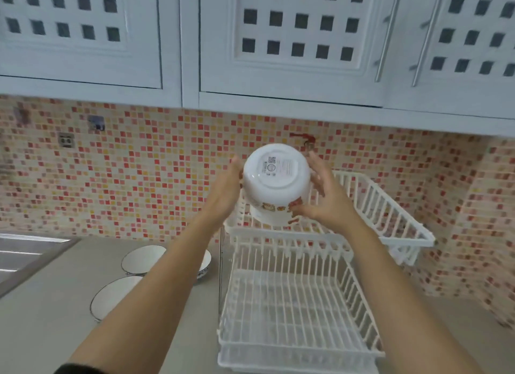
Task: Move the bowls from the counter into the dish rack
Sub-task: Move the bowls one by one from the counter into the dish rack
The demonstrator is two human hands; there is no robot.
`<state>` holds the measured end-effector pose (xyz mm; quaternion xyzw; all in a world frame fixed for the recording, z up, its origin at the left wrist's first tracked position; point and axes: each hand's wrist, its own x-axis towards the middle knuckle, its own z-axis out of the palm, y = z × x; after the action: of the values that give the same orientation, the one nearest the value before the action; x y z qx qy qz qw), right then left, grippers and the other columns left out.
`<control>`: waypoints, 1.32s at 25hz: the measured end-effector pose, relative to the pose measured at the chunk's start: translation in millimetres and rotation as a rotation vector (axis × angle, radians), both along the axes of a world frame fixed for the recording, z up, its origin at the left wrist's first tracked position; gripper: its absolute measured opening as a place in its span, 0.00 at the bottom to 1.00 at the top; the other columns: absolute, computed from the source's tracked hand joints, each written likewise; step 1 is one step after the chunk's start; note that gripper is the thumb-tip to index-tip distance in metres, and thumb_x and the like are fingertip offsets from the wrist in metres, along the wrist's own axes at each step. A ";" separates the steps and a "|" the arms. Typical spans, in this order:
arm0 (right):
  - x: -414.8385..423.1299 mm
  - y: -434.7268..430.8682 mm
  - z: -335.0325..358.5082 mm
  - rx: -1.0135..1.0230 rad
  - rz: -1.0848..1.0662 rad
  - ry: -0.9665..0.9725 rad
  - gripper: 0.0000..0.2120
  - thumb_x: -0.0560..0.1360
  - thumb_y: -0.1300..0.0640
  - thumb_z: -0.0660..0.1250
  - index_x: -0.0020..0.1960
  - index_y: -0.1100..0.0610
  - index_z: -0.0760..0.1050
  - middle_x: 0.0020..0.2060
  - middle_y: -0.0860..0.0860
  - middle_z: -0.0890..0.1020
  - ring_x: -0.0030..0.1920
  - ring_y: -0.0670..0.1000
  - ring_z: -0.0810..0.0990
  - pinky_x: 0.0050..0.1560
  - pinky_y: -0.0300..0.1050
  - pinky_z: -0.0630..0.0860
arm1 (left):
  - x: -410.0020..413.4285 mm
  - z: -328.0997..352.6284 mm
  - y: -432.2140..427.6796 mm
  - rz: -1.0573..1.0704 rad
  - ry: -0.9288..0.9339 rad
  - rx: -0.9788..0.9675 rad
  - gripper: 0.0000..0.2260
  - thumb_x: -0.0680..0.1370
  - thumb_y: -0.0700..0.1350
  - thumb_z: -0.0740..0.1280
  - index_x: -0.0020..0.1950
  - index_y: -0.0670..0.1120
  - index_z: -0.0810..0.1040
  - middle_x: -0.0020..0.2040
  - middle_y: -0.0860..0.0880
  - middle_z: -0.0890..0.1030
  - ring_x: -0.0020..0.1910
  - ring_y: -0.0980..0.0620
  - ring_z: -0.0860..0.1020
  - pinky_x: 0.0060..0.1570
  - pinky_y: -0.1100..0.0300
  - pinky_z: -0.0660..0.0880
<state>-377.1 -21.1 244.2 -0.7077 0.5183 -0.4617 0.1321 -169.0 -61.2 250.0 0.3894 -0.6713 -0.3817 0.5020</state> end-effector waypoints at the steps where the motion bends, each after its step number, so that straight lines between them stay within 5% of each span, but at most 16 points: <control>1: -6.1 -3.3 -5.2 0.037 -0.001 0.008 0.55 0.63 0.56 0.80 0.76 0.40 0.47 0.75 0.39 0.57 0.72 0.42 0.61 0.74 0.51 0.60 | -9.5 -6.4 -0.3 -0.016 -0.003 0.000 0.26 0.83 0.58 0.42 0.60 0.53 0.79 0.60 0.48 0.80 0.61 0.48 0.76 0.69 0.48 0.67; 5: -15.9 -15.3 -14.4 0.180 -0.015 0.051 0.59 0.61 0.54 0.81 0.78 0.46 0.44 0.77 0.44 0.56 0.74 0.48 0.61 0.72 0.52 0.63 | -26.8 -15.0 -7.8 0.024 -0.144 0.024 0.29 0.79 0.65 0.41 0.51 0.54 0.79 0.51 0.48 0.79 0.51 0.48 0.77 0.56 0.53 0.71; 7: -15.8 -16.8 -10.7 0.226 -0.007 0.128 0.53 0.61 0.58 0.81 0.76 0.48 0.52 0.72 0.46 0.65 0.66 0.46 0.67 0.62 0.45 0.68 | -30.4 -14.8 -12.9 0.059 -0.240 0.039 0.23 0.73 0.71 0.40 0.39 0.60 0.68 0.47 0.45 0.79 0.47 0.47 0.76 0.55 0.51 0.72; 9: -14.6 -21.2 -10.4 0.238 -0.022 0.189 0.50 0.61 0.60 0.81 0.74 0.49 0.57 0.68 0.47 0.69 0.61 0.45 0.68 0.58 0.43 0.68 | -33.7 -15.8 -17.2 0.100 -0.331 0.030 0.19 0.76 0.68 0.39 0.37 0.61 0.61 0.49 0.41 0.81 0.49 0.44 0.79 0.54 0.51 0.73; 11: -11.4 -26.6 -12.6 0.246 -0.068 0.248 0.49 0.59 0.59 0.80 0.73 0.49 0.58 0.67 0.48 0.70 0.63 0.49 0.70 0.60 0.48 0.71 | -35.8 -17.4 -17.1 0.123 -0.373 0.039 0.23 0.81 0.62 0.41 0.43 0.55 0.72 0.53 0.43 0.78 0.51 0.45 0.75 0.48 0.55 0.68; 12: -9.4 -28.9 -13.9 0.254 -0.089 0.274 0.49 0.58 0.57 0.80 0.72 0.48 0.59 0.66 0.48 0.70 0.64 0.51 0.71 0.61 0.51 0.73 | -36.7 -18.4 -16.3 0.136 -0.392 0.050 0.26 0.82 0.60 0.42 0.54 0.49 0.76 0.56 0.43 0.76 0.52 0.47 0.72 0.49 0.56 0.65; 15: -7.5 -36.7 -18.1 0.267 -0.108 0.310 0.50 0.53 0.50 0.78 0.71 0.46 0.59 0.64 0.47 0.70 0.63 0.52 0.72 0.59 0.57 0.75 | -38.6 -18.4 -16.0 0.161 -0.460 0.065 0.28 0.82 0.59 0.43 0.72 0.43 0.68 0.69 0.41 0.72 0.57 0.46 0.71 0.53 0.56 0.62; 21: -10.5 -38.3 -19.6 0.300 -0.145 0.283 0.52 0.56 0.54 0.80 0.72 0.45 0.55 0.65 0.49 0.69 0.65 0.53 0.70 0.62 0.59 0.73 | -42.2 -15.0 -12.7 0.126 -0.490 0.116 0.30 0.81 0.61 0.45 0.76 0.46 0.63 0.74 0.43 0.67 0.72 0.43 0.66 0.64 0.51 0.63; 24: -10.2 -36.0 -18.6 0.326 -0.163 0.259 0.56 0.54 0.51 0.81 0.73 0.46 0.53 0.67 0.51 0.68 0.67 0.56 0.70 0.62 0.61 0.72 | -40.8 -15.6 -13.6 0.112 -0.505 0.136 0.31 0.81 0.62 0.45 0.77 0.44 0.60 0.74 0.42 0.67 0.72 0.42 0.66 0.59 0.52 0.63; 26: -10.0 -32.0 -15.9 0.348 -0.160 0.257 0.59 0.57 0.54 0.81 0.77 0.49 0.47 0.75 0.50 0.59 0.75 0.56 0.60 0.69 0.61 0.66 | -38.6 -14.3 -11.2 0.126 -0.459 0.104 0.30 0.82 0.60 0.46 0.77 0.42 0.59 0.74 0.42 0.67 0.72 0.43 0.66 0.58 0.54 0.62; 28: -6.2 -27.1 -10.6 0.362 -0.166 0.249 0.56 0.62 0.60 0.78 0.78 0.53 0.44 0.77 0.49 0.53 0.78 0.54 0.52 0.72 0.58 0.63 | -33.0 -9.9 -7.2 0.145 -0.388 0.041 0.29 0.83 0.57 0.47 0.78 0.42 0.57 0.74 0.43 0.69 0.73 0.45 0.66 0.59 0.56 0.62; 31: 13.7 -21.9 -0.6 0.265 -0.174 0.210 0.48 0.67 0.64 0.70 0.78 0.50 0.46 0.78 0.48 0.51 0.77 0.54 0.53 0.63 0.51 0.75 | -15.8 -1.0 -3.2 0.187 -0.325 -0.031 0.27 0.83 0.55 0.47 0.79 0.43 0.55 0.70 0.48 0.71 0.75 0.48 0.64 0.66 0.57 0.61; 33: 39.2 -15.9 5.9 0.184 -0.150 0.187 0.41 0.74 0.64 0.63 0.78 0.49 0.44 0.78 0.45 0.47 0.78 0.51 0.49 0.67 0.41 0.62 | 2.0 2.9 -0.6 0.212 -0.324 -0.064 0.26 0.83 0.54 0.47 0.79 0.44 0.56 0.76 0.47 0.65 0.77 0.48 0.60 0.72 0.55 0.58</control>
<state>-337.9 -37.0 250.1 -0.6917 0.6201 -0.3526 0.1126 -167.0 -61.8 252.9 0.4980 -0.7105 -0.2375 0.4367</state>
